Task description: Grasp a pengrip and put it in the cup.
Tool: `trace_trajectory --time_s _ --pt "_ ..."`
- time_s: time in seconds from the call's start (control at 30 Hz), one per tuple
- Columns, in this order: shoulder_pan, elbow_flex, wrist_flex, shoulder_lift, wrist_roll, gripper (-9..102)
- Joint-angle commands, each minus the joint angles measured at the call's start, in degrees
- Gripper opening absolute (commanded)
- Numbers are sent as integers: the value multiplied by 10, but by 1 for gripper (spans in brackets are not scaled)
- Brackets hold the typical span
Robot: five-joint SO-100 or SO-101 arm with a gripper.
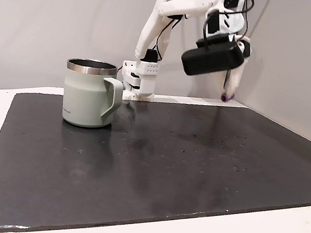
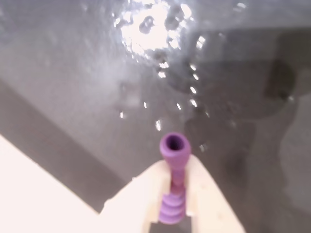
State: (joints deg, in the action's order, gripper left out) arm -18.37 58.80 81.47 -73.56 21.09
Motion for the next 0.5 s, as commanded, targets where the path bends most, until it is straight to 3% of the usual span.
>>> trace_trajectory --time_s 0.0,0.47 --pt "36 51 25 -152 4 0" --pt "262 236 69 -465 145 0"
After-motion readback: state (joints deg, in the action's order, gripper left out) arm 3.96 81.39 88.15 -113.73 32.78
